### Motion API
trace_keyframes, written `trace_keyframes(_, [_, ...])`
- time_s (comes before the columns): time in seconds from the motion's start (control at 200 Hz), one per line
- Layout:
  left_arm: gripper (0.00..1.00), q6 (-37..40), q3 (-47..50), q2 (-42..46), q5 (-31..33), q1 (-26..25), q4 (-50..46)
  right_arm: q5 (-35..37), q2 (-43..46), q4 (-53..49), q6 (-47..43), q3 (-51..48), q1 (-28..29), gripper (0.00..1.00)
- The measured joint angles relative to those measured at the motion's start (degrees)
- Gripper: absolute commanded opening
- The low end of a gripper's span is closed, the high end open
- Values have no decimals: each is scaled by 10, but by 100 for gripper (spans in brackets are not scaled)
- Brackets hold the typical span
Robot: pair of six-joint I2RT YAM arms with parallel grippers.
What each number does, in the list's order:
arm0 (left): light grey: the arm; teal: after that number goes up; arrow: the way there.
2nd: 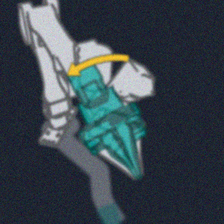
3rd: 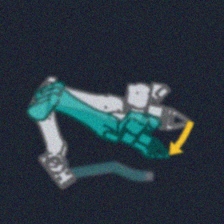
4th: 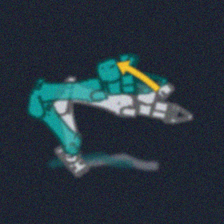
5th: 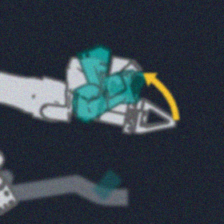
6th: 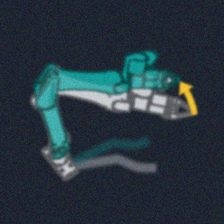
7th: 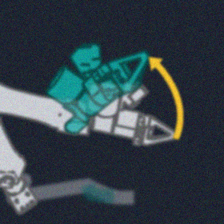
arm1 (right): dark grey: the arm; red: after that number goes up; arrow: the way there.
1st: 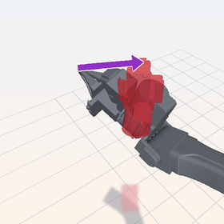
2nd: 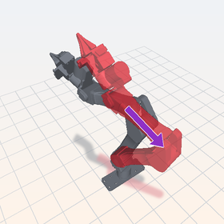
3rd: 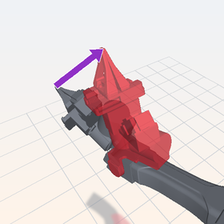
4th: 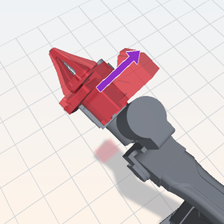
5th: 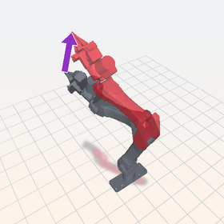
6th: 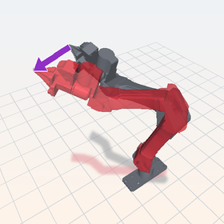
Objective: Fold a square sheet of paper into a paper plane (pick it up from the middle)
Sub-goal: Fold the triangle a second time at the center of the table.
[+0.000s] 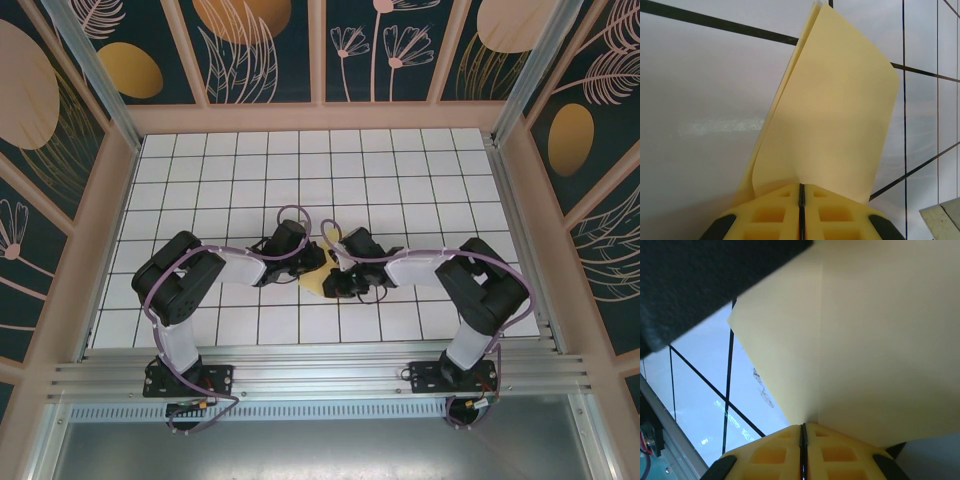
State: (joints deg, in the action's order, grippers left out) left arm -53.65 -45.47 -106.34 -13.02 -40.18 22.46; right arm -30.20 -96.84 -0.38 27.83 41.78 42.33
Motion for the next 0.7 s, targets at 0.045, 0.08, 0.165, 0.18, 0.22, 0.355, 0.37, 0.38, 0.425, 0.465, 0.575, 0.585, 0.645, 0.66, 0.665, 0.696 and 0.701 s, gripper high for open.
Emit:
trace_keyframes(0.045, [10,0,0,0,0,0,0,-6,5,12,7,-11,-4,11])
trace_keyframes(0.08, [9,0,0,0,0,0,0,-10,8,19,12,-19,-7,11])
trace_keyframes(0.165, [9,0,0,0,0,-1,0,-12,11,27,21,-26,-9,11])
trace_keyframes(0.18, [9,0,0,0,0,-1,0,-12,12,28,21,-27,-9,11])
trace_keyframes(0.22, [10,0,0,0,0,-1,0,-12,13,29,25,-28,-9,11])
trace_keyframes(0.355, [9,0,0,0,0,-1,0,-11,18,18,25,-28,-4,11])
trace_keyframes(0.37, [10,0,0,0,0,-1,0,-11,19,16,25,-28,-3,11])
trace_keyframes(0.38, [9,0,0,0,0,-1,0,-11,19,14,25,-28,-3,11])
trace_keyframes(0.425, [10,0,0,0,0,-1,0,-12,20,9,25,-29,-2,11])
trace_keyframes(0.465, [9,0,0,0,0,-1,0,-14,21,6,25,-29,-2,11])
trace_keyframes(0.575, [9,0,0,0,0,-1,0,-14,25,4,27,-33,-2,11])
trace_keyframes(0.585, [9,0,0,0,0,-1,0,-14,26,5,27,-34,-2,11])
trace_keyframes(0.645, [9,0,0,0,0,-1,0,-16,31,8,31,-42,-3,11])
trace_keyframes(0.66, [9,0,0,0,0,-1,0,-17,32,11,32,-45,-4,11])
trace_keyframes(0.665, [9,0,0,0,0,-1,0,-17,33,11,32,-45,-4,11])
trace_keyframes(0.696, [10,0,0,0,0,-1,0,-19,36,15,38,-50,-6,11])
trace_keyframes(0.701, [9,0,0,0,0,-1,0,-20,36,15,38,-51,-6,11])
